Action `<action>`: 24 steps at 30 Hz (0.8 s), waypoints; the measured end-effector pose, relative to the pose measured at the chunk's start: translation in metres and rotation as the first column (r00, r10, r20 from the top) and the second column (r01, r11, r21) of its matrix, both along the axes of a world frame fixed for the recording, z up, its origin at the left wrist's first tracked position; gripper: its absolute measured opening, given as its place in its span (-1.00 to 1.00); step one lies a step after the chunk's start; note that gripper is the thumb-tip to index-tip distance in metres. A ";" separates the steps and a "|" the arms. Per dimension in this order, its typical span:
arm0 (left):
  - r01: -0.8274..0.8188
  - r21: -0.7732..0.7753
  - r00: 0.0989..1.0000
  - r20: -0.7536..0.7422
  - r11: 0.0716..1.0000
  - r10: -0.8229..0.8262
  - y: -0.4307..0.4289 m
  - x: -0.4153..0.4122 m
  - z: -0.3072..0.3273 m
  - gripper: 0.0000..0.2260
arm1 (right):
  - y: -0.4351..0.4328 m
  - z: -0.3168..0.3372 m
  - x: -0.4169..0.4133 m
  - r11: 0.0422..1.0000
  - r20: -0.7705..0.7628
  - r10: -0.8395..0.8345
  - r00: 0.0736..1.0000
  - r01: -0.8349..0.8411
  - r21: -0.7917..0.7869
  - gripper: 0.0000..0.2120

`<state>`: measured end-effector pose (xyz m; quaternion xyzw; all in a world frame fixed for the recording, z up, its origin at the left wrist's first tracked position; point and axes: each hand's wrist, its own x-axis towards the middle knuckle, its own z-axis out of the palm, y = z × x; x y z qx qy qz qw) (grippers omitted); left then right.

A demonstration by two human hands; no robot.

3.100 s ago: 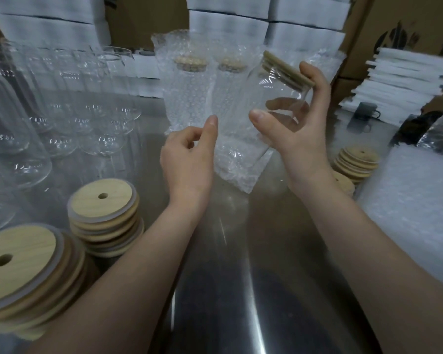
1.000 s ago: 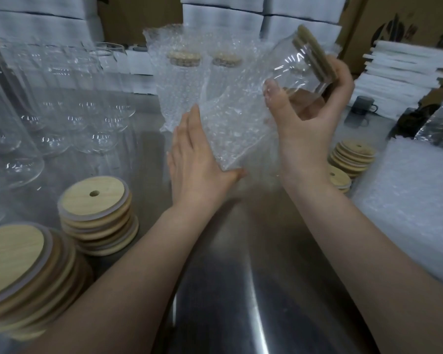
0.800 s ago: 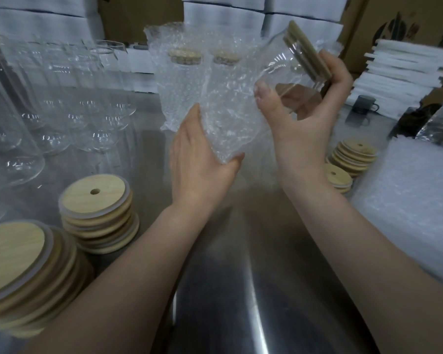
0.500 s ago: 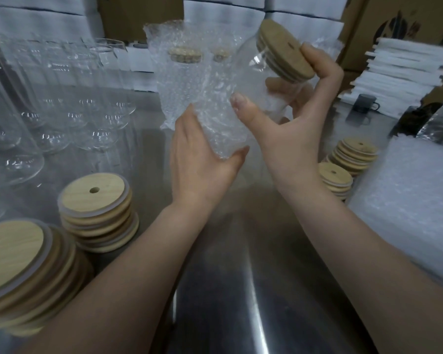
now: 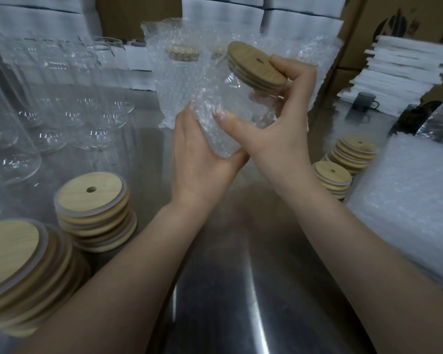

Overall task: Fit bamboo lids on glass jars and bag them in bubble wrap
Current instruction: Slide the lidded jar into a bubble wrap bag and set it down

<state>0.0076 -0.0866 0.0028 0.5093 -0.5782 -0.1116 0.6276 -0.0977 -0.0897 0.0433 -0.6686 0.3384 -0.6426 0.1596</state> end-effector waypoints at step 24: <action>0.227 0.044 0.951 -0.224 0.973 -0.212 -0.001 0.006 0.004 -0.36 | -0.001 0.002 -0.002 0.979 -0.090 0.146 0.985 -0.130 0.156 -0.63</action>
